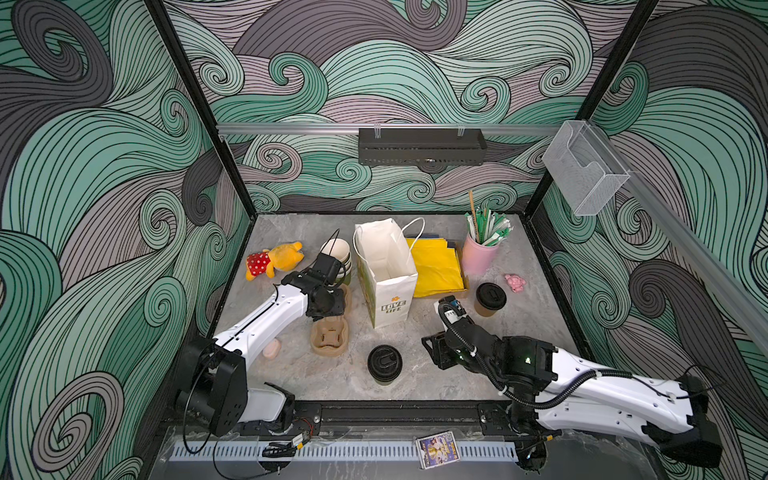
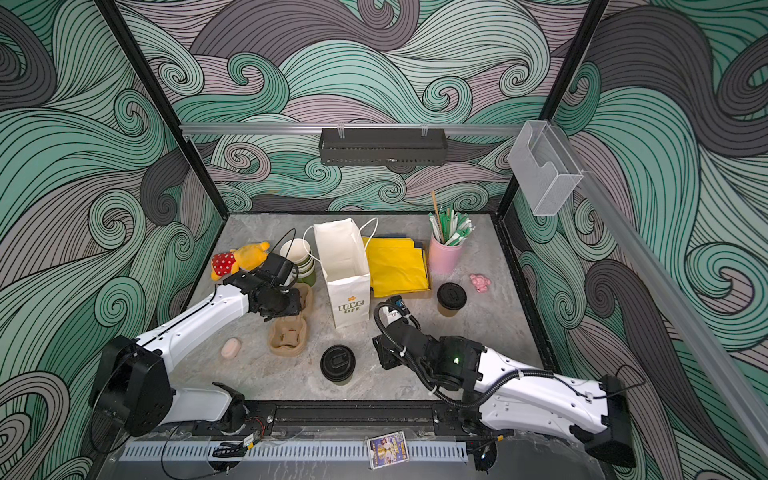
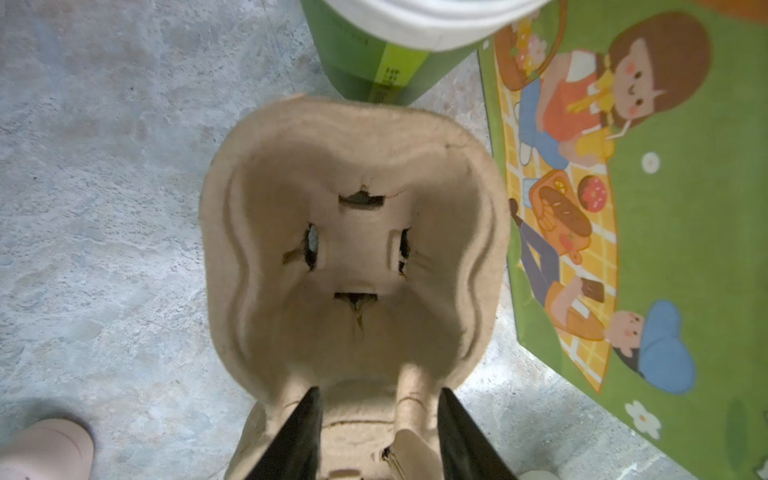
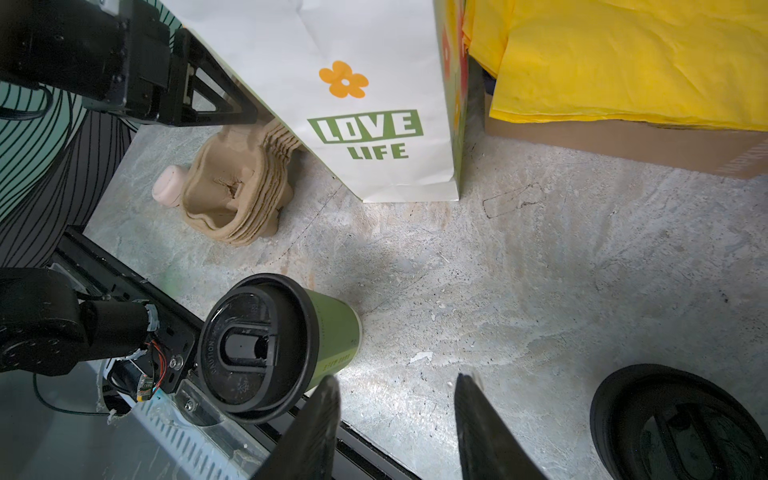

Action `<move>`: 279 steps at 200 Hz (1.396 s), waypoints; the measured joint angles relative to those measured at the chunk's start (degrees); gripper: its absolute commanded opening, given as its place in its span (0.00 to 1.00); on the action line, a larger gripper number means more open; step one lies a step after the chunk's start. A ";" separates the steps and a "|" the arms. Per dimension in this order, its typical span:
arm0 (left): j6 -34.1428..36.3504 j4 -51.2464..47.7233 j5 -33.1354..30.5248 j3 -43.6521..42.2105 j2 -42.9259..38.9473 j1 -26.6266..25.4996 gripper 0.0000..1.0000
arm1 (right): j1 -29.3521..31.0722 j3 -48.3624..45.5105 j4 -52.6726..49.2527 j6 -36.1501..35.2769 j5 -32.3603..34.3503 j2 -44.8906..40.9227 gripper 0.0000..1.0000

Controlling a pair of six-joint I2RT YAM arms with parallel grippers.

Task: Pack the takeout coffee
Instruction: 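Set the lidded green cup down with the left gripper and reach toward the pulp carrier, then grip the top brown pulp carrier with the left gripper and lift it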

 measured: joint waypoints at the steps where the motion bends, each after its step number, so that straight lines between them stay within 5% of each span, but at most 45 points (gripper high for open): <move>1: 0.02 0.00 -0.02 0.00 0.02 0.00 0.47 | 0.00 0.00 0.00 0.00 0.00 0.00 0.47; 279: 1.22 -1.42 -2.58 0.00 2.71 -0.02 0.36 | -0.04 0.00 -0.26 0.02 0.15 -0.57 0.49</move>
